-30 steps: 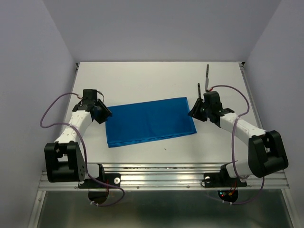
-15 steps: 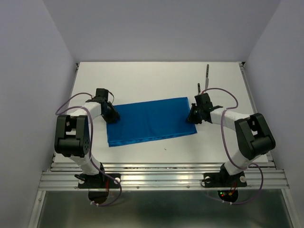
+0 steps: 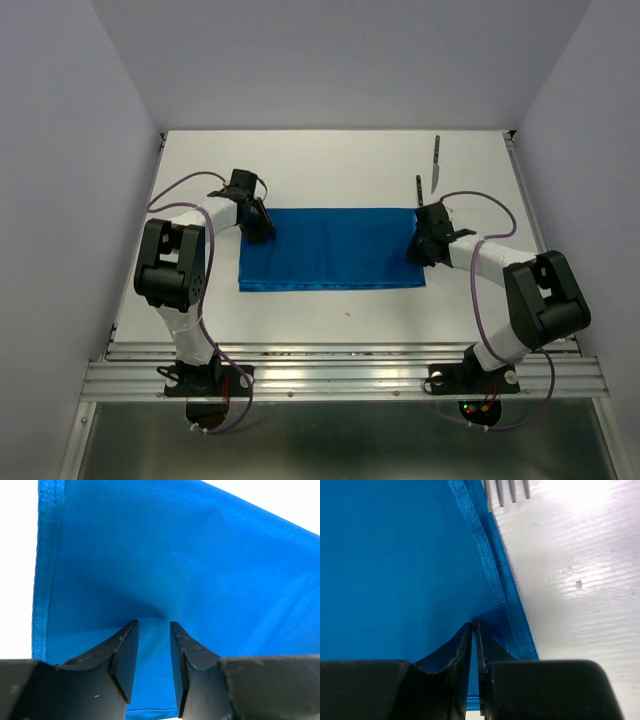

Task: Fold the napkin into a case and place the utensils inside
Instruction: Fold and flatten the napkin at the center of the board.

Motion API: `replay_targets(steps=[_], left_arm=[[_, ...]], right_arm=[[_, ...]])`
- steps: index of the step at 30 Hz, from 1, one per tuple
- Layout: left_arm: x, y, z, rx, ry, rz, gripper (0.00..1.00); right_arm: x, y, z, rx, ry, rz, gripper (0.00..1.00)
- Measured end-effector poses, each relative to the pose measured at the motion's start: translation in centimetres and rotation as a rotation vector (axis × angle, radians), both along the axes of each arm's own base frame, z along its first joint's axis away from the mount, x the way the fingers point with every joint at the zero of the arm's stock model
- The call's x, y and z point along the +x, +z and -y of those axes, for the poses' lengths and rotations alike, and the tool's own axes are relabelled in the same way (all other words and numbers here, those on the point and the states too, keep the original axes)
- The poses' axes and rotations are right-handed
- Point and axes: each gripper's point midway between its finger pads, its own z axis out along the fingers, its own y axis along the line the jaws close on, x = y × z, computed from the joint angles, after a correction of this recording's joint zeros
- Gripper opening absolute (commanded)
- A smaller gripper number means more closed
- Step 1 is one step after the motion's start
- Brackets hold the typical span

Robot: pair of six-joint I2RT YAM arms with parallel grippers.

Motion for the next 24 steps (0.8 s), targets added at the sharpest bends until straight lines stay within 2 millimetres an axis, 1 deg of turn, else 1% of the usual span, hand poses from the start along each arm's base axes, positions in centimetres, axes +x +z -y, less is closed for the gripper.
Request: replay_targets(steps=[3, 5, 7, 8, 10, 13, 14, 15, 16, 18, 21, 23, 24], left_arm=[[0.0, 0.4, 0.1, 0.025, -0.014, -0.001, 0.47], [-0.1, 0.8, -0.5, 0.055, -0.006, 0.004, 0.48], [-0.4, 1.6, -1.5, 0.09, 0.009, 0.011, 0.48], [-0.4, 2.7, -2.0, 0.103, 0.02, 0.033, 0.49], [-0.6, 4.0, -2.8, 0.116, 0.04, 0.071, 0.49], [-2.2, 5.7, -4.4, 0.13, 0.079, 0.115, 0.49], [-2.7, 5.9, -4.7, 0.132, 0.088, 0.12, 0.49], [-3.5, 5.8, -5.1, 0.137, 0.102, 0.119, 0.49], [-4.7, 5.2, -5.6, 0.143, 0.114, 0.102, 0.49], [-6.4, 4.0, -5.8, 0.146, 0.126, 0.066, 0.49], [-9.5, 1.2, -6.2, 0.148, 0.147, -0.025, 0.47], [-10.9, -0.1, -6.3, 0.148, 0.157, -0.067, 0.45], [-11.1, -0.3, -6.3, 0.147, 0.161, -0.075, 0.44]], right_arm=[[-0.2, 0.2, 0.4, -0.024, -0.005, -0.008, 0.18], [0.0, 0.7, 0.5, -0.028, 0.001, -0.003, 0.22], [0.4, 1.9, 0.3, -0.022, 0.01, 0.022, 0.25], [0.6, 2.5, 0.2, -0.017, 0.014, 0.038, 0.26], [1.0, 3.9, -0.1, -0.002, 0.024, 0.078, 0.27], [1.4, 5.8, -0.5, 0.024, 0.039, 0.126, 0.27], [1.4, 6.0, -0.6, 0.028, 0.042, 0.131, 0.27], [1.4, 6.1, -0.7, 0.034, 0.047, 0.133, 0.27], [1.3, 6.2, -0.8, 0.039, 0.053, 0.132, 0.27], [1.2, 6.1, -1.0, 0.045, 0.061, 0.128, 0.27], [1.1, 6.1, -1.2, 0.056, 0.072, 0.124, 0.27], [1.1, 6.1, -1.4, 0.062, 0.077, 0.121, 0.27], [1.1, 6.1, -1.4, 0.063, 0.079, 0.121, 0.27]])
